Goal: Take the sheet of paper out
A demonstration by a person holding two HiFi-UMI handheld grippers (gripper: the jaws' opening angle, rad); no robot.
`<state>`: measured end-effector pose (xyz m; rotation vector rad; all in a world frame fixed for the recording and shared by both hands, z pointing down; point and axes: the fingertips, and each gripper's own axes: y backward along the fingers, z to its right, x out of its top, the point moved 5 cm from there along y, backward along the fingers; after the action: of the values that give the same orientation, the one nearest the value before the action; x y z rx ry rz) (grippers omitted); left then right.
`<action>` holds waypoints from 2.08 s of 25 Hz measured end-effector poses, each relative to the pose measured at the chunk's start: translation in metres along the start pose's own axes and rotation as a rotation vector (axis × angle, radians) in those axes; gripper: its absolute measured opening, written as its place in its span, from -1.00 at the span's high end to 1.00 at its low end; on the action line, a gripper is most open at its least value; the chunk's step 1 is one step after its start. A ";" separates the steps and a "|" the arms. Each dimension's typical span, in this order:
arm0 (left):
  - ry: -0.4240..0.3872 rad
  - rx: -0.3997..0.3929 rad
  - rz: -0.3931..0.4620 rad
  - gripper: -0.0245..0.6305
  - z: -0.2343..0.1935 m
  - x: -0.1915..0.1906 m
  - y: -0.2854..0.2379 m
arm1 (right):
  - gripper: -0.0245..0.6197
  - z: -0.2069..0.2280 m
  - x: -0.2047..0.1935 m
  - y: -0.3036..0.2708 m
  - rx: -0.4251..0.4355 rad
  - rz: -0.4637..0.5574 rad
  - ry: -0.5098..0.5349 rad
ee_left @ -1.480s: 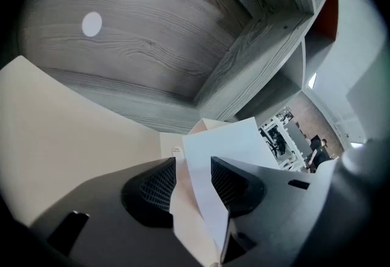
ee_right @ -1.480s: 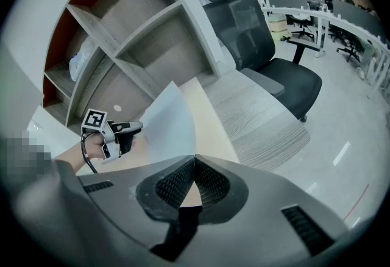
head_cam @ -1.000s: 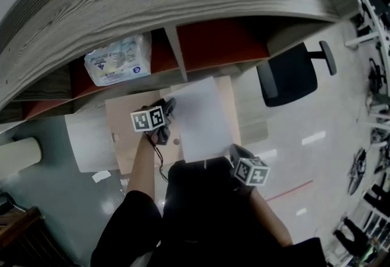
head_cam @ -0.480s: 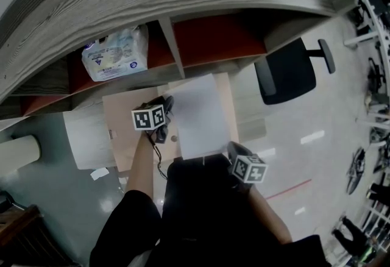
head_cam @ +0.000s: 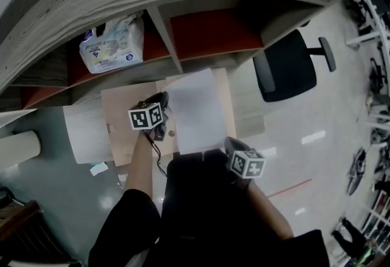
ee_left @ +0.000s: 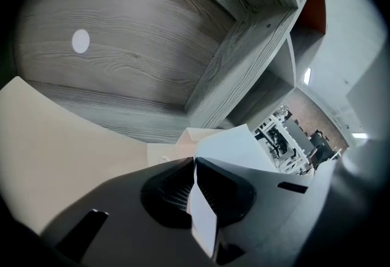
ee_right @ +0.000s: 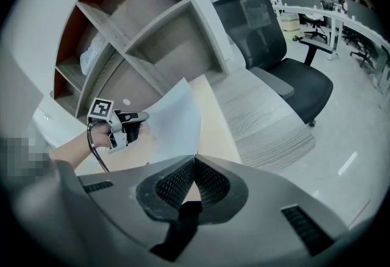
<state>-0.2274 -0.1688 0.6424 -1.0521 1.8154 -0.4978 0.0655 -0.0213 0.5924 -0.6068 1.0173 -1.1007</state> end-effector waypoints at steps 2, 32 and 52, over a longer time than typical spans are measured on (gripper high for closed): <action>-0.003 0.006 0.022 0.77 0.003 0.002 0.004 | 0.87 0.000 0.001 0.000 0.011 0.000 0.012; -0.037 0.204 0.264 0.79 0.064 0.009 0.096 | 0.87 -0.013 0.019 0.015 0.253 0.009 0.347; -0.065 0.370 0.393 0.79 0.094 -0.013 0.166 | 0.87 -0.040 0.014 0.030 0.384 0.065 0.554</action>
<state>-0.2163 -0.0575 0.4877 -0.4417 1.7305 -0.5243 0.0447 -0.0205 0.5448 0.0517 1.2377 -1.3984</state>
